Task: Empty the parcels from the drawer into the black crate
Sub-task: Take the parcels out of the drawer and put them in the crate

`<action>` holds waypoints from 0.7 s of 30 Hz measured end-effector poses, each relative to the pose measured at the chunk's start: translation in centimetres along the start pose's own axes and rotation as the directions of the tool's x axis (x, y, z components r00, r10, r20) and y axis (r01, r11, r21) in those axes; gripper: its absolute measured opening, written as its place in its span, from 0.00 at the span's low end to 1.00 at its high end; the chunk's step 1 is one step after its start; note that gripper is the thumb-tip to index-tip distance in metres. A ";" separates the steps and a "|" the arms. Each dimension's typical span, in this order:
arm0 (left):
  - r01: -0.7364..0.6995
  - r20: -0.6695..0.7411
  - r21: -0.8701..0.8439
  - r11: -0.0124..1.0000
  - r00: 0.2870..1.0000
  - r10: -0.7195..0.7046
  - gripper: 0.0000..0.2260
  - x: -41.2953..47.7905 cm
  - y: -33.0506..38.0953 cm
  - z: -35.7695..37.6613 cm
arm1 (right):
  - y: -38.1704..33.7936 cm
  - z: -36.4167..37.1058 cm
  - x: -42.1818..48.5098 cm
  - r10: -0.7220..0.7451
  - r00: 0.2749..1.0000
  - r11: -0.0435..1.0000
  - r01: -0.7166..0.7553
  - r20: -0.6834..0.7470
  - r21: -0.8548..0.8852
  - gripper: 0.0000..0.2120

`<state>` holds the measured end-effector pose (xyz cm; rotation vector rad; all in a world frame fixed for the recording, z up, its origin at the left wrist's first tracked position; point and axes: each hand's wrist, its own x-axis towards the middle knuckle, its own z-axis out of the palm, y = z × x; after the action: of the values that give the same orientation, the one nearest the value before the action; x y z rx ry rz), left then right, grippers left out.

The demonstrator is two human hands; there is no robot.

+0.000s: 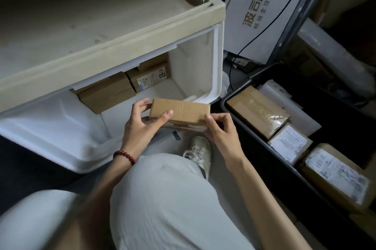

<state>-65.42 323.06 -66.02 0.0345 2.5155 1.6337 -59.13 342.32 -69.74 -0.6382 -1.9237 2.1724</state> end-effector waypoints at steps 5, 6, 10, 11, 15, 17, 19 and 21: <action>-0.019 0.159 0.136 0.991 0.987 -0.003 0.36 1.0 1.4 0.0 | -1.1 -1.5 0.5 -0.054 0.997 0.998 0.056 0.052 -0.037 0.24; -0.017 0.209 0.154 0.988 0.978 -0.016 0.34 1.3 1.9 0.1 | -1.6 -1.8 0.6 -0.079 0.996 0.996 0.081 0.052 -0.048 0.24; -0.131 0.349 0.323 0.937 0.937 0.011 0.24 3.0 4.9 2.1 | -3.4 -4.2 1.0 -0.204 0.979 0.974 0.205 0.026 -0.091 0.22; -0.175 0.342 0.379 0.909 0.939 0.038 0.22 3.5 5.7 2.9 | -3.7 -4.9 1.0 -0.218 0.976 0.971 0.218 0.017 -0.100 0.21; -0.306 0.343 0.474 0.826 0.928 0.147 0.23 4.4 8.9 7.6 | -4.3 -8.2 0.8 -0.239 0.967 0.968 0.230 -0.091 -0.098 0.20; -0.349 0.384 0.502 0.791 0.910 0.158 0.26 4.5 10.0 9.8 | -4.3 -9.9 0.6 -0.241 0.958 0.966 0.222 -0.155 -0.134 0.21; -0.363 0.414 0.493 0.791 0.897 0.153 0.29 4.5 11.1 11.8 | -4.1 -11.6 0.2 -0.233 0.947 0.966 0.199 -0.223 -0.162 0.23; -0.375 0.430 0.467 0.801 0.888 0.164 0.33 4.3 12.1 13.7 | -3.8 -13.1 -0.1 -0.206 0.942 0.973 0.170 -0.266 -0.154 0.28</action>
<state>-68.61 340.86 -60.99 0.7323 2.6434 0.8051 -54.06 354.67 -67.00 -0.7080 -1.8970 1.7492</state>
